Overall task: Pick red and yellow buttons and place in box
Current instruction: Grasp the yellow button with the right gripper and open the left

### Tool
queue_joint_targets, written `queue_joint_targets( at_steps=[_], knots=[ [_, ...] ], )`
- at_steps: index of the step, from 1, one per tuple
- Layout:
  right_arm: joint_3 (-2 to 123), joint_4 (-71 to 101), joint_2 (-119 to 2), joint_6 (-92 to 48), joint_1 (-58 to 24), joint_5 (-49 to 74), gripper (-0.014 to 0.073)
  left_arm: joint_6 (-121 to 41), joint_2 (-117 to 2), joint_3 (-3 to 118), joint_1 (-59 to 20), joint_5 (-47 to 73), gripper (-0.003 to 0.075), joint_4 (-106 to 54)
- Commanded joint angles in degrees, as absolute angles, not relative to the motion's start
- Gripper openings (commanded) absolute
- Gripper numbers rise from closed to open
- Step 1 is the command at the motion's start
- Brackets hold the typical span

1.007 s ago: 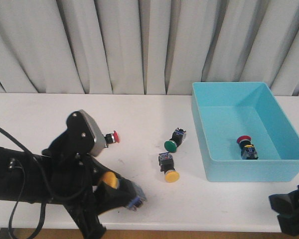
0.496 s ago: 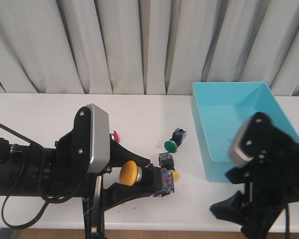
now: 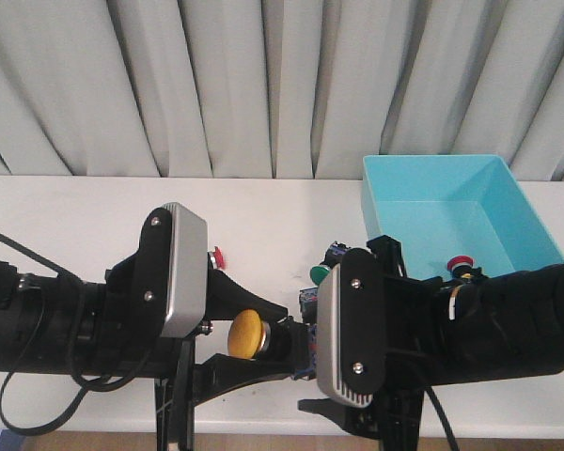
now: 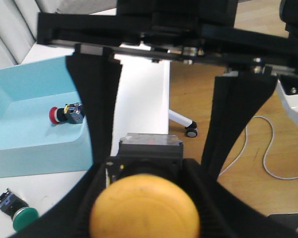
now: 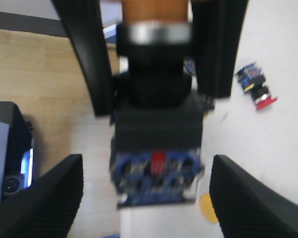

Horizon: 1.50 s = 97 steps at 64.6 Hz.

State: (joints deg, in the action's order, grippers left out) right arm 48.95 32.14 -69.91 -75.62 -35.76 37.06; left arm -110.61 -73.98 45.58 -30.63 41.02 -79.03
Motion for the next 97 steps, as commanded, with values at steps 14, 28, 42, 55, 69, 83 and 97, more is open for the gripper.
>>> queue_joint_targets(
  at_steps=[14,28,42,55,69,83,97],
  knots=[
    [50.88,35.25,-69.01,-76.87,-36.41,33.64,0.0451,-110.61,-72.74,46.92,-30.76,43.24,0.0188,-82.83],
    [50.88,36.49,-69.01,-76.87,-36.41,34.65,0.0386,-110.61,-72.74,46.92,-30.76,43.24,0.0188,-82.78],
    [50.88,37.18,-69.01,-76.92,-36.41,34.64,0.0287,-110.61,-72.74,46.92,-30.76,43.24,0.0188,-82.78],
    [50.88,37.12,-69.01,-76.87,-36.41,34.64,0.0223,-110.61,-72.74,46.92,-30.76,43.24,0.0207,-82.78],
    [50.88,37.12,-69.01,-76.81,-36.41,34.64,0.0226,-111.12,-72.74,46.92,-30.76,43.66,0.0403,-82.71],
    [50.88,37.12,-69.01,-76.81,-36.21,34.64,0.0226,-111.12,-72.74,46.92,-30.76,43.28,0.0603,-82.61],
    [50.88,28.57,-67.08,-71.37,-36.13,34.85,0.0227,-110.47,-72.74,46.92,-30.76,39.18,0.061,-80.09]
  ],
)
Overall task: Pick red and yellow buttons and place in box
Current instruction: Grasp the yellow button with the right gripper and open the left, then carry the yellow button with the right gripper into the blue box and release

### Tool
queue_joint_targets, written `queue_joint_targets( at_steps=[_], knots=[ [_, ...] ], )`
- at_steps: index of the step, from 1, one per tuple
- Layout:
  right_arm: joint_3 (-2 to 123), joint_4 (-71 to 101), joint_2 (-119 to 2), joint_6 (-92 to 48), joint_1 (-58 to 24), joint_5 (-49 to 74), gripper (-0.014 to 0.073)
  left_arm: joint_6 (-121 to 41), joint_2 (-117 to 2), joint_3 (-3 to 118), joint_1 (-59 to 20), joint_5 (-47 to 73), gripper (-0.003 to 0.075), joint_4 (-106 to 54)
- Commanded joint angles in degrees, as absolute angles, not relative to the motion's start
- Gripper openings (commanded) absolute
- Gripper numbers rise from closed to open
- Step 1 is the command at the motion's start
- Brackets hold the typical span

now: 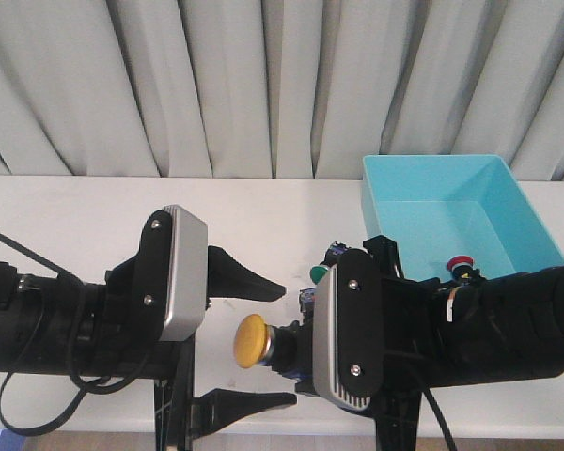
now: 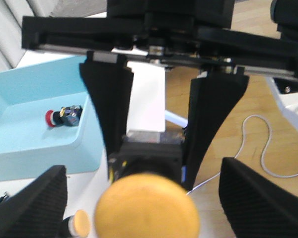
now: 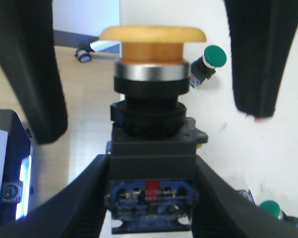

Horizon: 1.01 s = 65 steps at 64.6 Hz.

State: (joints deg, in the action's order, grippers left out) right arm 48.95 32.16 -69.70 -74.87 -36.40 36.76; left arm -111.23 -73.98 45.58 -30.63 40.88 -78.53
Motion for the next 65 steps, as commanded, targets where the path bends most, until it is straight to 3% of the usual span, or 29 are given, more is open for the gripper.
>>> queue_joint_targets(
  at_steps=[1,12,28,33,44,65],
  knots=[
    [50.88,27.58,-66.6,-70.4,-36.13,34.92,0.0227,-110.08,-72.74,46.92,-30.76,38.6,0.0608,-79.65],
    [50.92,9.2,-62.57,-52.33,-36.13,35.81,0.0227,-104.18,-72.74,46.92,-30.76,30.7,0.059,-73.32],
    [57.8,-28.93,-63.0,3.26,-36.12,49.56,0.023,-92.11,-72.74,46.92,-30.76,22.94,0.0586,-62.89],
    [61.51,-35.06,-65.04,13.17,-36.12,55.56,0.023,-90.58,-72.74,46.92,-30.76,22.1,0.0586,-62.19],
    [68.59,-33.76,-70.07,16.21,-32.66,58.92,0.0235,-90.44,-72.74,46.92,-30.76,22.16,0.0586,-62.19],
    [76.34,-1.01,-84.43,-5.59,-6.26,55.36,0.0244,-90.29,-72.74,46.92,-30.76,24.98,0.0586,-62.19]
  ],
)
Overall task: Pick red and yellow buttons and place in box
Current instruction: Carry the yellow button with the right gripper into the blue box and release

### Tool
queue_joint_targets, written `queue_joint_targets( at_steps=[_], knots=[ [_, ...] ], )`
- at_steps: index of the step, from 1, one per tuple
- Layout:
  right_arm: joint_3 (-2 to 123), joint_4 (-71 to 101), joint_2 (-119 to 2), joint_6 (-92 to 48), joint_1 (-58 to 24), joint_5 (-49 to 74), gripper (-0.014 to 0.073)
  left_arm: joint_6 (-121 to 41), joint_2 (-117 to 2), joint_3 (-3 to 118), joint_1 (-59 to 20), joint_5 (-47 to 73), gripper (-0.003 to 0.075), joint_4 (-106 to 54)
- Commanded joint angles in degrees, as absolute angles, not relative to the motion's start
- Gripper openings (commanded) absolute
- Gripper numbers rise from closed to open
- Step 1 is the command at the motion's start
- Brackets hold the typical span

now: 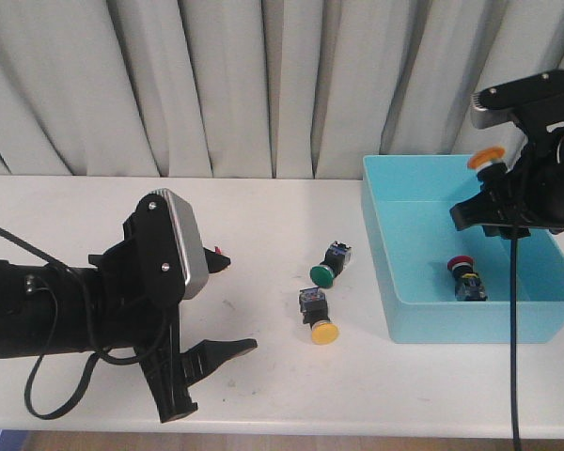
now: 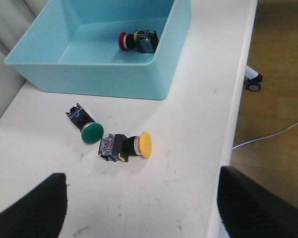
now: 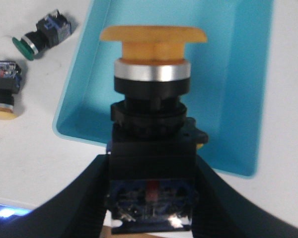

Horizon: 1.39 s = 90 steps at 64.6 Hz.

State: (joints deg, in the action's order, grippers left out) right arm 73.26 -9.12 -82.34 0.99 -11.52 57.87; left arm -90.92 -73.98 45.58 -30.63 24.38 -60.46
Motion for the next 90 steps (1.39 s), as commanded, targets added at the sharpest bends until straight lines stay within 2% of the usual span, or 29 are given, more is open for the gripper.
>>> queue_joint_targets(
  at_steps=[1,11,49,64,79,90],
  knots=[
    [76.74,0.71,-85.52,-6.62,-5.16,55.36,0.0244,-90.29,-72.74,46.92,-30.76,25.13,0.0586,-62.19],
    [80.35,6.39,-94.46,-11.06,-0.8,55.13,0.0245,-90.29,-72.74,46.92,-30.76,26.94,0.0586,-62.19],
    [108.12,6.94,-127.32,-13.89,-0.78,56.66,0.0245,-90.29,-72.74,46.92,-30.76,27.08,0.0586,-62.19],
    [112.37,6.63,-132.45,-13.9,-0.78,58.89,0.0269,-90.29,-72.74,46.92,-30.76,27.08,0.0586,-62.19],
    [113.16,6.09,-132.51,-13.91,-0.78,59.91,0.039,-90.29,-72.74,46.92,-30.76,27.08,0.0586,-62.19],
    [115.95,6.15,-130.24,-13.78,-0.78,64.31,0.0427,-90.29,-72.74,46.92,-30.76,26.96,0.0586,-62.19]
  ],
)
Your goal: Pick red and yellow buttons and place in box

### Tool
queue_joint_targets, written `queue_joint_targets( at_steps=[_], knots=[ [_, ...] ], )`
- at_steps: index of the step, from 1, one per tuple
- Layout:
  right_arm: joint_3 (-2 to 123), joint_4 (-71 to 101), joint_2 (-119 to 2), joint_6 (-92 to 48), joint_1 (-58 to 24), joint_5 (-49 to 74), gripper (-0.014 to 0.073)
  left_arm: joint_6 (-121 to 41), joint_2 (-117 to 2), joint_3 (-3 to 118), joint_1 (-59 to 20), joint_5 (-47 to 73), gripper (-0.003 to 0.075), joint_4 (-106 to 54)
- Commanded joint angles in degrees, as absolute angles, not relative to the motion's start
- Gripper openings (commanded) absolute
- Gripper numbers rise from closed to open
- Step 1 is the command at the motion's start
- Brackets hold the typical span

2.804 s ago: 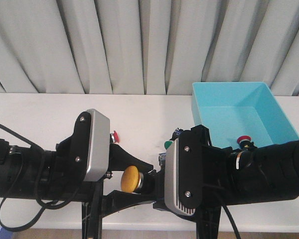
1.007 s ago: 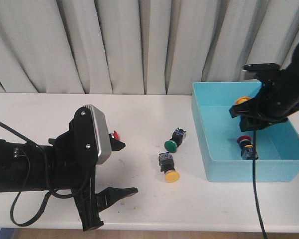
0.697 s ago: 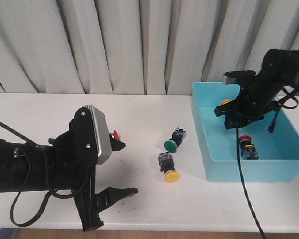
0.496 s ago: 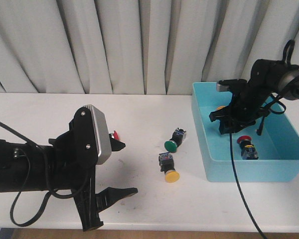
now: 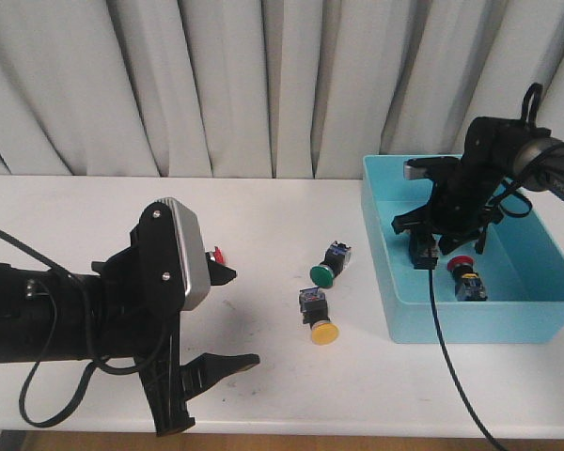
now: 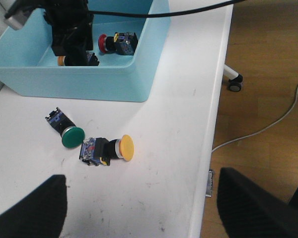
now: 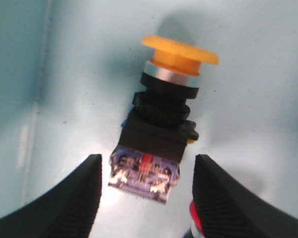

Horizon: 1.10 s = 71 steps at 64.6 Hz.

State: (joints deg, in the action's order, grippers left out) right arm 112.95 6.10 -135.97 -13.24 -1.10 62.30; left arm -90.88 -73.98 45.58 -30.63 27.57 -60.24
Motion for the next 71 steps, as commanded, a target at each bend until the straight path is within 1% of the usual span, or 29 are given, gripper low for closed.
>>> queue_joint_targets(
  at_steps=[1,16,26,38,55,64,71],
  knots=[
    [116.22,6.15,-129.9,-13.67,-0.78,65.08,0.0427,-90.29,-72.74,46.92,-30.76,26.96,0.0586,-62.19],
    [116.44,11.3,-120.63,-12.95,-1.11,72.66,0.0426,-90.34,-72.74,46.92,-30.76,26.8,0.0586,-62.19],
    [110.84,11.16,-111.36,-12.85,-3.8,69.85,0.0426,-90.34,-72.74,46.92,-30.76,26.9,0.0586,-62.19],
    [95.92,7.77,-97.23,-11.52,-6.56,62.77,0.0426,-90.34,-72.74,46.92,-30.76,26.9,0.0586,-62.19],
    [68.05,7.54,-74.62,-13.39,-6.56,50.45,0.0426,-90.34,-72.74,46.92,-30.76,26.9,0.0586,-62.19],
    [55.34,7.43,-63.47,-13.75,-6.56,46.68,0.0426,-90.34,-72.74,46.92,-30.76,26.9,0.0586,-62.19],
    [47.98,7.43,-56.28,-13.75,-6.56,44.66,0.0426,-90.34,-72.74,46.92,-30.76,27.12,0.0586,-62.19]
  ],
)
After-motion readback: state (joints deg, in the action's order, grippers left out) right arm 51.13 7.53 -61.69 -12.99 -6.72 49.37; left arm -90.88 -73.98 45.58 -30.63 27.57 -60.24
